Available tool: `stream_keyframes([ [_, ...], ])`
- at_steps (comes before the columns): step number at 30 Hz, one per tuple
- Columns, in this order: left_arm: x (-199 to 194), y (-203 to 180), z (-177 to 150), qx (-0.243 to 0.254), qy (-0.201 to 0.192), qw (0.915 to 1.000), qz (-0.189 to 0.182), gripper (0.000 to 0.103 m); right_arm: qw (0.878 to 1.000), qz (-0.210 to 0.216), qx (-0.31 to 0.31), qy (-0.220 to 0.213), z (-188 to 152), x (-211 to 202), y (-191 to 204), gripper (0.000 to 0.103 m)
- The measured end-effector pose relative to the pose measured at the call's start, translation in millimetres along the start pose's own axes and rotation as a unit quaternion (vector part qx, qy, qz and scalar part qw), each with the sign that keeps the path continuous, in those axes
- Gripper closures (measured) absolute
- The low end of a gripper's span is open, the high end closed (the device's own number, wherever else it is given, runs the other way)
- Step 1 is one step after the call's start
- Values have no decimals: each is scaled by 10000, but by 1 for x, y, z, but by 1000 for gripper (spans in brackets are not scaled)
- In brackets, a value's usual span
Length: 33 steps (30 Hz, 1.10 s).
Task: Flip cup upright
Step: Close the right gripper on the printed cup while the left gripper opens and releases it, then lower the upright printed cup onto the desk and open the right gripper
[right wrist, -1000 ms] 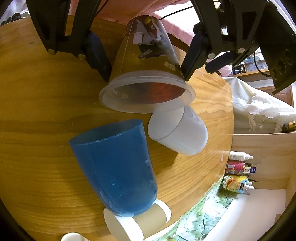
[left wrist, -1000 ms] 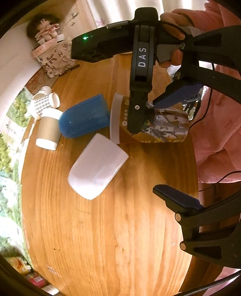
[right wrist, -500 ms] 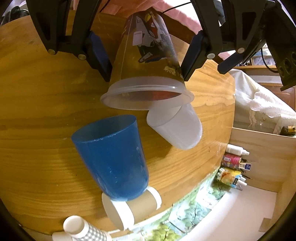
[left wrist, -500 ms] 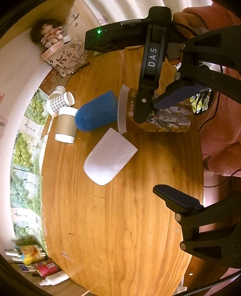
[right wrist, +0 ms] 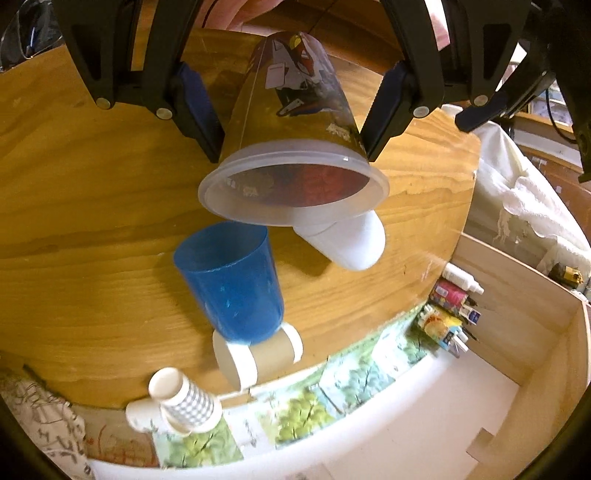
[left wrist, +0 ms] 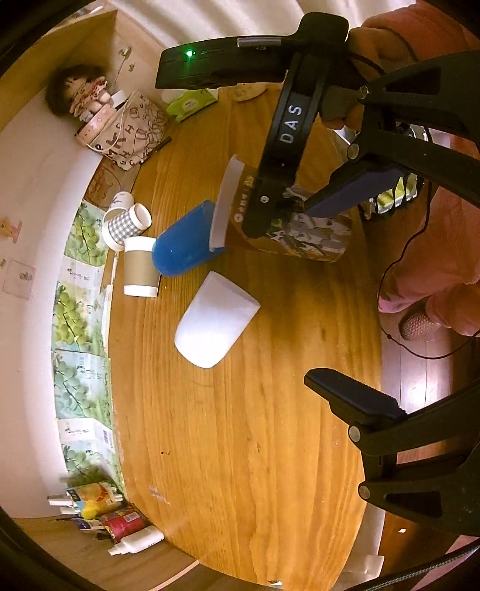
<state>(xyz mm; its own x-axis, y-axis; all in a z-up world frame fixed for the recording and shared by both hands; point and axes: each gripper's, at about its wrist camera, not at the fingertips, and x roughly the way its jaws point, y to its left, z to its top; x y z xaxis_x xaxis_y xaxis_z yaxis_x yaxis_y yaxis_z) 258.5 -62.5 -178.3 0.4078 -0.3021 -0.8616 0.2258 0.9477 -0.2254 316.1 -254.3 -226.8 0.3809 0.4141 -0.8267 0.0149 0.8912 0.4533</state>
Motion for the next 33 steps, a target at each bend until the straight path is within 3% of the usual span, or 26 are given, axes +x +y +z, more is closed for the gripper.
stream_keyframes([
  [7,-19,0,-15,-94,-248,9996,-46,17,9965,61,45,-835,-13,-16,1,28],
  [13,-34,2,-29,-78,-474,9988,-61,17,9842,-271,-259,-1730,-28,-25,2,28],
  [18,-41,5,-36,-92,-688,9971,306,17,9663,-674,-572,-2417,-42,-29,2,28],
  [20,-42,9,-39,-127,-714,9965,427,17,9531,-909,-804,-2773,-48,-28,6,28],
  [26,-41,19,-47,-259,-678,9960,530,17,9243,-1266,-1026,-3452,-60,-22,10,28],
  [33,-44,31,-49,-432,-712,9945,636,17,8980,-1653,-1310,-3861,-74,-5,16,28],
])
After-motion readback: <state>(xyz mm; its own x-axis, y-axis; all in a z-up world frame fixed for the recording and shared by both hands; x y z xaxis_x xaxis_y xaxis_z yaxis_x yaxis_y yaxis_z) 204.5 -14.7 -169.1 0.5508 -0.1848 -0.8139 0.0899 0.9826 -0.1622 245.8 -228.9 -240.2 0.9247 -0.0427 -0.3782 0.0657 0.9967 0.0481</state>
